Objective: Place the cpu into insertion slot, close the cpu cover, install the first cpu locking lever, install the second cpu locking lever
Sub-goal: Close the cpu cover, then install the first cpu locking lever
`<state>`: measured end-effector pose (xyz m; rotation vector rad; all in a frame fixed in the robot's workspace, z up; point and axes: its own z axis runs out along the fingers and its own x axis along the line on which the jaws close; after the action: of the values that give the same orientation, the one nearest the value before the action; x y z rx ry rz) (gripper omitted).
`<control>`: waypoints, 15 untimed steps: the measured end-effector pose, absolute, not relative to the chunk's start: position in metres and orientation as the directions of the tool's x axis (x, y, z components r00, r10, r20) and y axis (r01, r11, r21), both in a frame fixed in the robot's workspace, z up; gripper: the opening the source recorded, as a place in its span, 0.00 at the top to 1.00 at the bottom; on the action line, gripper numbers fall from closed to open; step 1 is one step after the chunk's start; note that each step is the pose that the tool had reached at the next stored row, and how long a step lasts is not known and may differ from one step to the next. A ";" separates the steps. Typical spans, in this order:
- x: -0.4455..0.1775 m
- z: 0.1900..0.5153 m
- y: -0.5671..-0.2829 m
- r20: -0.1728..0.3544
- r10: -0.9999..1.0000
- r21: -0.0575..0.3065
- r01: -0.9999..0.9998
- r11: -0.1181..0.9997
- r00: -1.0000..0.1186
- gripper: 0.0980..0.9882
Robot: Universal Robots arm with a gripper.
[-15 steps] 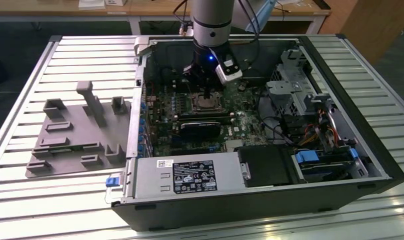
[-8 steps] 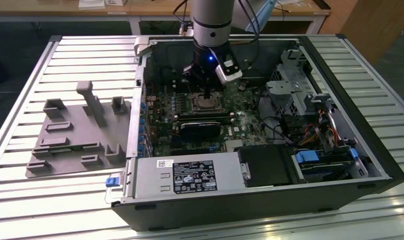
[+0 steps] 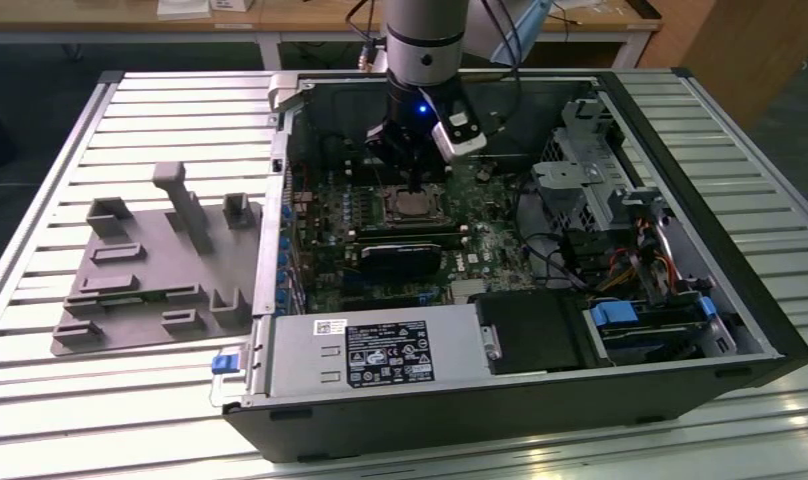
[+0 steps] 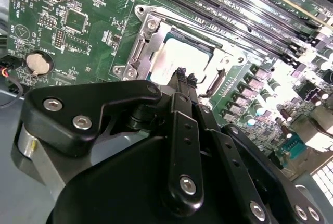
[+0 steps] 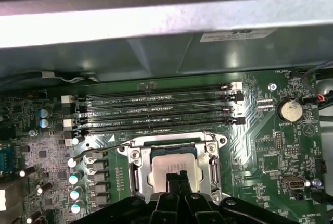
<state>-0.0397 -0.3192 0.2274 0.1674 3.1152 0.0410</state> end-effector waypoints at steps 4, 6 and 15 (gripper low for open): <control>-0.040 0.230 -0.319 -0.020 0.107 0.027 0.107 0.994 -0.994 1.00; -0.040 0.232 -0.319 -0.020 0.107 0.027 0.107 0.994 -0.994 1.00; -0.040 0.233 -0.319 -0.020 0.107 0.027 0.107 0.994 -0.994 1.00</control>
<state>-0.0397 -0.3192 0.2326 0.1674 3.1152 0.0410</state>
